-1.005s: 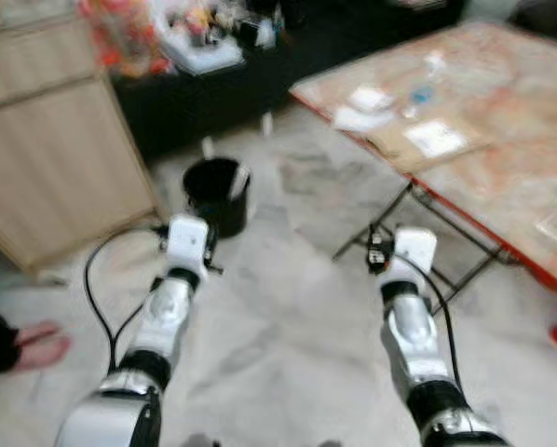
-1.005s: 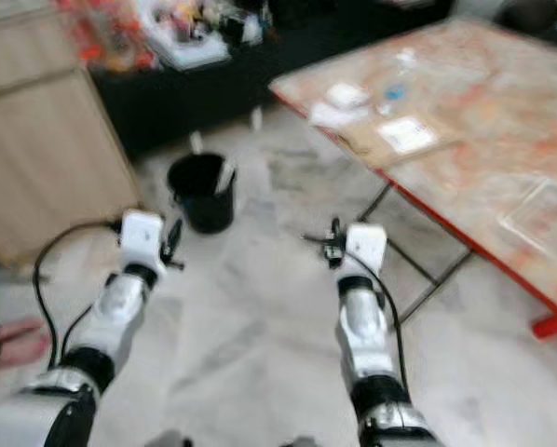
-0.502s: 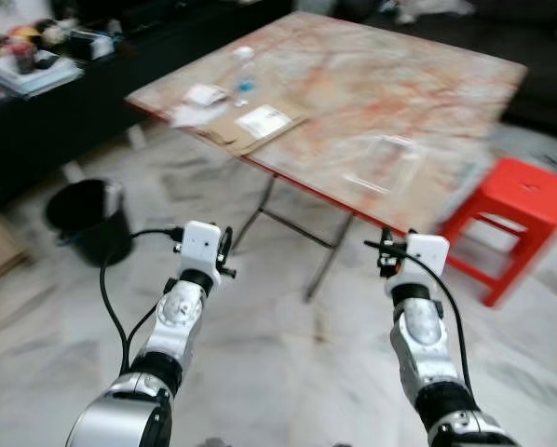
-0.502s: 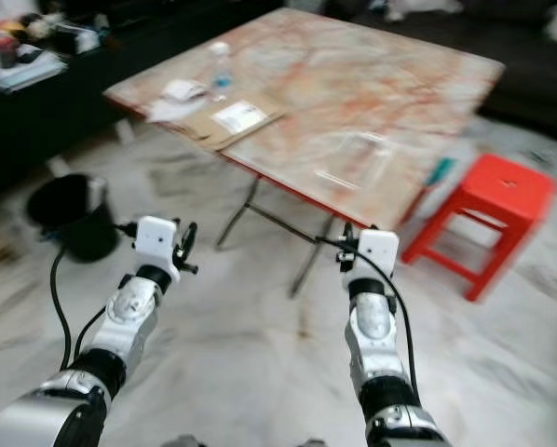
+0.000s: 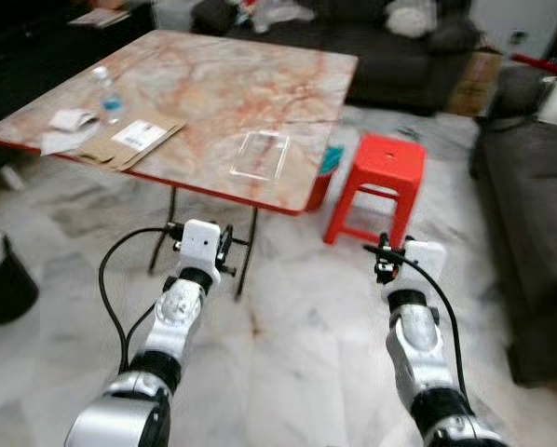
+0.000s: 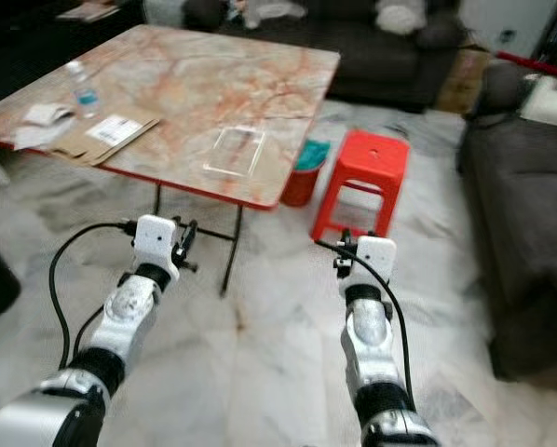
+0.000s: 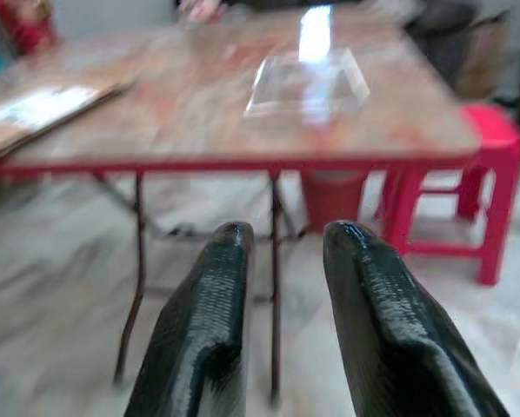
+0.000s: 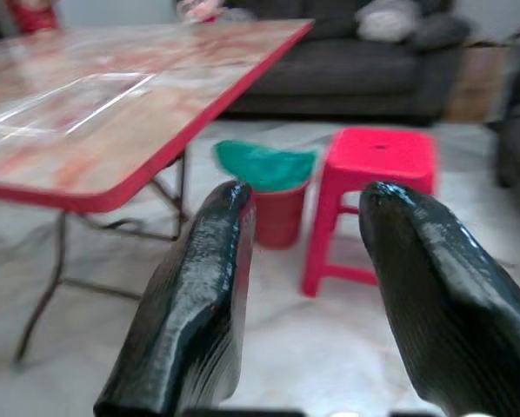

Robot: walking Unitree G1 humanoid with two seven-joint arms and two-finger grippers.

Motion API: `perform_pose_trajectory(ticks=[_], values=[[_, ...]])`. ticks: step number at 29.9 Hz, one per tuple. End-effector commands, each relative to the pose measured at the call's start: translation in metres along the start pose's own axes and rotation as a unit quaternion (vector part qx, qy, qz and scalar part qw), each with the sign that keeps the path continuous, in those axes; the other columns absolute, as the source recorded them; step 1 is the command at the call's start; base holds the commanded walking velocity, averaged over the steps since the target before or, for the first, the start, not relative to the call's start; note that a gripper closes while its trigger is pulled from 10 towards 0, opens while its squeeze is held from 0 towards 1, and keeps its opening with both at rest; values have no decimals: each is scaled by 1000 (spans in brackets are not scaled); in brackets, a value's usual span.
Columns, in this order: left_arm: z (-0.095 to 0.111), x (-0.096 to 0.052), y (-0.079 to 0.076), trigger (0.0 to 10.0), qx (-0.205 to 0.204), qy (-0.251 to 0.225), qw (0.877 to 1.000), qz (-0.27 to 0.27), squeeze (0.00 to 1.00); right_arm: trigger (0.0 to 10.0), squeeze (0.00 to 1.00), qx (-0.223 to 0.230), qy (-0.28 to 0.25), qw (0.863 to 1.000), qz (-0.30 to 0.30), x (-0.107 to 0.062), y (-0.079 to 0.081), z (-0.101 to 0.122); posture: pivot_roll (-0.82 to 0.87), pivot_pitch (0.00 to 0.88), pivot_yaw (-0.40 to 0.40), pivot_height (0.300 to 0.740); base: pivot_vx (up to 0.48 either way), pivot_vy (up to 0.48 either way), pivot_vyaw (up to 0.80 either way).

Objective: Picking trash to rubbish bin

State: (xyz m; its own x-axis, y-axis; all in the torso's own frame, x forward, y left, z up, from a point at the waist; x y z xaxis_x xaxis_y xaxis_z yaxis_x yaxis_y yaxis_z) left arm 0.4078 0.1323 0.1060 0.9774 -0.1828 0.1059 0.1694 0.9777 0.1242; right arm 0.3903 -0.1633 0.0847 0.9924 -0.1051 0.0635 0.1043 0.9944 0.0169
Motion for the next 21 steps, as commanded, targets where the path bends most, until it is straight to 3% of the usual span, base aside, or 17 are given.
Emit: perform_pose_trajectory(ticks=[1,21], values=[[1,1,2,10000,-3,0,1000,3,0,10000,0,1,-12,1000,3,3,2,7,100,120,-18,740,0,0,0],[0,2,3,10000,-14,6,1000,1,0,10000,0,22,-10,1000,-1,5,3,8,100,120,-17,740,0,15,-24]])
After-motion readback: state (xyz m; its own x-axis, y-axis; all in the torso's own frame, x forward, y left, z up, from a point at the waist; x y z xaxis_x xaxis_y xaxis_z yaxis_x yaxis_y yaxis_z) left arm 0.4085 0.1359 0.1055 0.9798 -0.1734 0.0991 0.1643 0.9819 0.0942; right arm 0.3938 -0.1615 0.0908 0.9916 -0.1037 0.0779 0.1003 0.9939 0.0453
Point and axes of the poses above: a point about 5 cm out from each wrist's last joint towards the gripper, its own x axis pointing out of the wrist towards the gripper, its own z axis along the axis of the wrist's last joint, y = z × x, the point moved 6 cm from there along x, pointing out of the wrist towards the gripper, and after that the axes turned 1 degree about -x, right-handed, at the moved point
